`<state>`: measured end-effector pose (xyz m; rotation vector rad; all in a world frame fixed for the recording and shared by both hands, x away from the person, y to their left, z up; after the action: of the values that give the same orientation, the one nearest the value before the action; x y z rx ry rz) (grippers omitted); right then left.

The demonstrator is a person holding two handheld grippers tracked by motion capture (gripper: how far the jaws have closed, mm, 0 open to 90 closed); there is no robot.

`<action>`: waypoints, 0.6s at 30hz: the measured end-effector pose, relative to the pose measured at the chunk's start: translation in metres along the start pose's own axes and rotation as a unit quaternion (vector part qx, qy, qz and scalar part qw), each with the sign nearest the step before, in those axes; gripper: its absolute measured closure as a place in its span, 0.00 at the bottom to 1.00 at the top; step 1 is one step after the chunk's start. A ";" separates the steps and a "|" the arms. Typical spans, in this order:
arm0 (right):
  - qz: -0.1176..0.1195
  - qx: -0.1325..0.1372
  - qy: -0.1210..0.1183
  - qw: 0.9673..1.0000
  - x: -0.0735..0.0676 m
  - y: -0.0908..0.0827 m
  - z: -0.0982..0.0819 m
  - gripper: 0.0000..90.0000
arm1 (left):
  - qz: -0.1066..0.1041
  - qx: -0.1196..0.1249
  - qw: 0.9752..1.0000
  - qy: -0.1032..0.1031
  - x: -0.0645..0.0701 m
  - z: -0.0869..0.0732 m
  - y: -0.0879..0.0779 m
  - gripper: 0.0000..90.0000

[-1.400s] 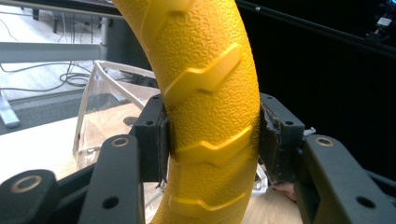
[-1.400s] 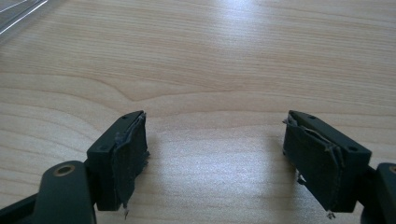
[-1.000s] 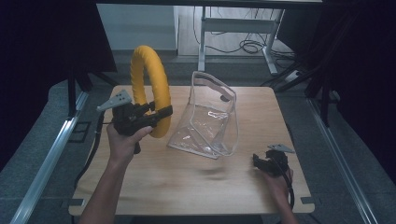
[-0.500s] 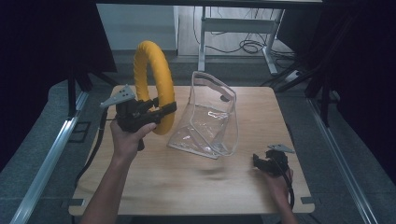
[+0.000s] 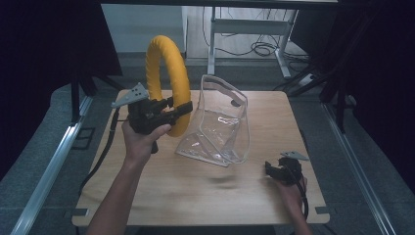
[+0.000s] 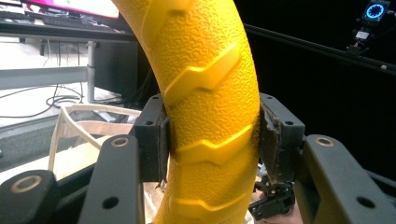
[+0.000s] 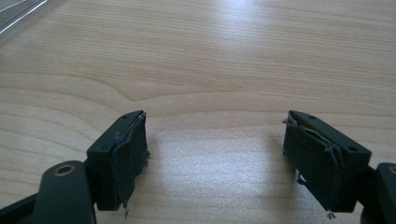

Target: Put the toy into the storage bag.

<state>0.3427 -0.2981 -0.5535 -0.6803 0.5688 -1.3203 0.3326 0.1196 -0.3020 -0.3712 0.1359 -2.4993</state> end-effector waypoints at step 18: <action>0.000 0.000 0.000 1.000 0.000 0.000 0.000 0.24 | -0.029 0.009 0.999 0.025 0.030 0.015 0.023 0.56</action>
<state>0.3427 -0.2980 -0.5536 -0.6803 0.5685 -1.3206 0.3258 0.0834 -0.2851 -0.3106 0.1245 -2.5657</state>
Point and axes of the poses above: each handheld gripper's, and its own axes: y roughly forward along the jaws, z roughly out of its top, x roughly to its right, the point moved 2 cm from there along y, roughly forward along the jaws, and after that the axes turned 4 degrees about -x, right-handed, at the moved point
